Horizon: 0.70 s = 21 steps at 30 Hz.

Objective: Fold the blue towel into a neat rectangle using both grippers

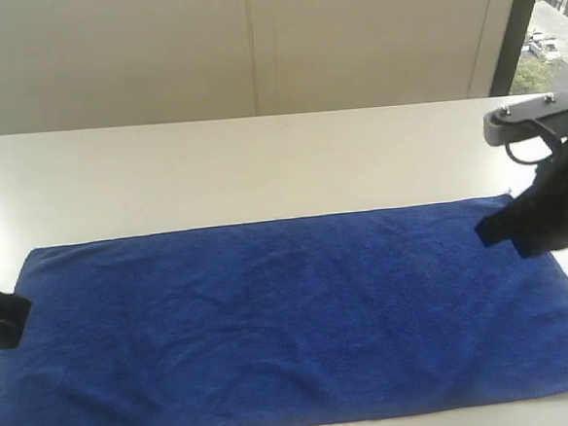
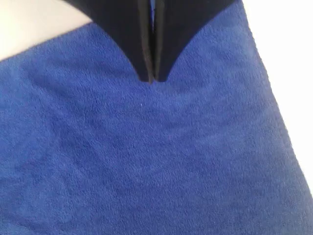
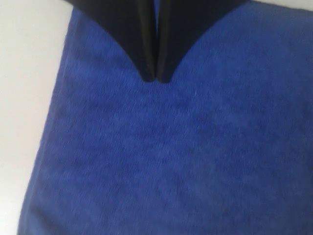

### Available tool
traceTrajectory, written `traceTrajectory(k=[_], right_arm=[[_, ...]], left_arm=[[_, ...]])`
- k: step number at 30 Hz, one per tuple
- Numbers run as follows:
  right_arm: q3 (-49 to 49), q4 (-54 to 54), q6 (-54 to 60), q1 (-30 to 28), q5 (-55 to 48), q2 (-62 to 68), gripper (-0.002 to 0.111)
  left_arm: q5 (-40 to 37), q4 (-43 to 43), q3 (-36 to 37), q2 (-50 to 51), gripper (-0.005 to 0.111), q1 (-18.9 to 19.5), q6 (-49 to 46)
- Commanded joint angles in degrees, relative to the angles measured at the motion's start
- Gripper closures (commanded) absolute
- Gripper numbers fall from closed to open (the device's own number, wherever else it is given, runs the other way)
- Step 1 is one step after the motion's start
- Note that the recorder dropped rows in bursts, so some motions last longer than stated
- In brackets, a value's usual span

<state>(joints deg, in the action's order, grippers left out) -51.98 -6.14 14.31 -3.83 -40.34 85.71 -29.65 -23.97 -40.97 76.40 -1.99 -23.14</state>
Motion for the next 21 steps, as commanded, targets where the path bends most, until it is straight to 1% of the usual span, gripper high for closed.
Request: traceTrajectory(k=[1, 4, 8, 10, 13, 18, 21], right_arm=[[9.7, 1.4, -4.7, 0.4, 3.1, -3.9, 0.108], [16.1, 1.6, -7.3, 0.4, 6.3, -4.4, 0.108], [19.2, 2.1, -8.5, 0.4, 8.5, -4.4, 0.108], [19.5, 6.5, -12.4, 0.4, 8.8, -4.4, 0.108], [19.5, 12.3, -18.3, 0.4, 11.3, -4.2, 0.108], [19.5, 17.9, -19.2, 0.4, 13.1, 0.0, 0.108], [19.5, 18.4, -19.5, 0.4, 13.9, 1.7, 0.108]], left_arm=[[0.5, -1.3, 8.1, -7.7, 0.107, -0.5, 2.0], [4.5, -1.9, 14.7, -11.3, 0.107, -0.5, 5.1], [4.4, -2.7, 17.6, -11.8, 0.107, -0.5, 5.4], [6.2, -2.8, 19.2, -11.7, 0.107, -0.5, 6.0], [9.5, -1.3, 20.8, -11.6, 0.107, -0.5, 6.0], [12.8, 0.3, 22.2, -11.6, 0.107, -0.5, 6.0], [13.3, 1.1, 22.2, -11.6, 0.107, -0.5, 6.0]])
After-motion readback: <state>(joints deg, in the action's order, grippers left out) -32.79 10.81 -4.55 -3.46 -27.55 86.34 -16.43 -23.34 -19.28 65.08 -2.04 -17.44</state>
